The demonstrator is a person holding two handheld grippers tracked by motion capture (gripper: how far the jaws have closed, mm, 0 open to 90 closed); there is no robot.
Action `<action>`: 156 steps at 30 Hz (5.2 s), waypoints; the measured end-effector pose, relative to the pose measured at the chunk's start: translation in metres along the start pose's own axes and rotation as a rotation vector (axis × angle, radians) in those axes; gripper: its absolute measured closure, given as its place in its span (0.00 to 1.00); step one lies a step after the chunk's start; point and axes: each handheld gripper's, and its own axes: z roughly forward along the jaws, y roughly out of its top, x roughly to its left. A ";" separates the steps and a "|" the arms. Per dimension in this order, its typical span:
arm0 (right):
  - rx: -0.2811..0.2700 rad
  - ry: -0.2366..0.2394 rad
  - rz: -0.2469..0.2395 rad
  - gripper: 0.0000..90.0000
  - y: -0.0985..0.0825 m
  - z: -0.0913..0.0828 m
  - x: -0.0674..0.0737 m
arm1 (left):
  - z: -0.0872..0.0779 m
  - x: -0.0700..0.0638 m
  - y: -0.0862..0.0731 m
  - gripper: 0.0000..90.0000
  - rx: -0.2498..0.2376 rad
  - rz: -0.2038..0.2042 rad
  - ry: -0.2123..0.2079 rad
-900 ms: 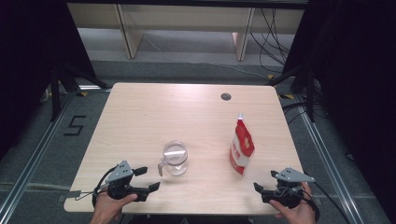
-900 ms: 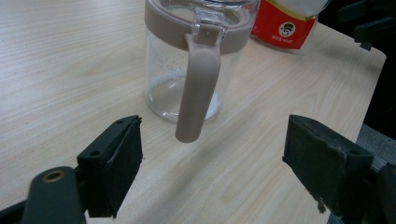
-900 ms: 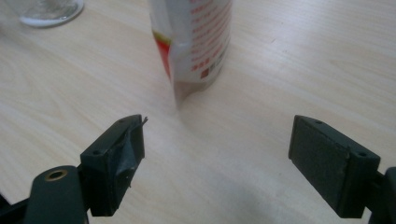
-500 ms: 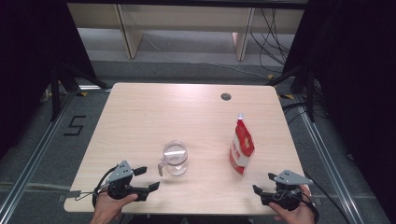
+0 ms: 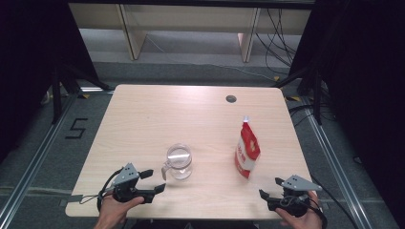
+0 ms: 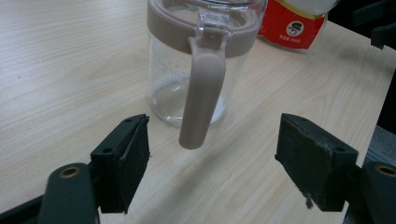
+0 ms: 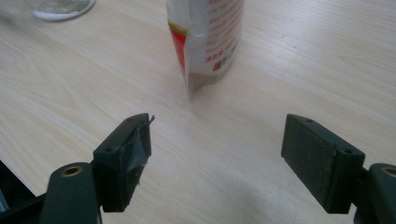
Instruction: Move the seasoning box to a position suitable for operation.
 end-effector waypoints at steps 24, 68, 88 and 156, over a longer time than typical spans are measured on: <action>0.008 0.016 -0.005 0.27 -0.001 0.001 0.006 | 0.021 -0.005 0.017 0.51 -0.019 0.070 0.047; 0.012 0.058 -0.049 0.31 0.000 0.003 0.012 | 0.030 -0.006 0.021 0.80 -0.033 0.170 -0.026; 0.015 0.070 -0.062 0.32 0.000 0.004 0.017 | 0.044 -0.020 0.021 0.80 -0.043 0.202 -0.154; -0.042 0.165 -0.158 0.32 0.009 0.013 0.029 | 0.020 -0.026 0.045 0.43 -0.030 0.077 -0.195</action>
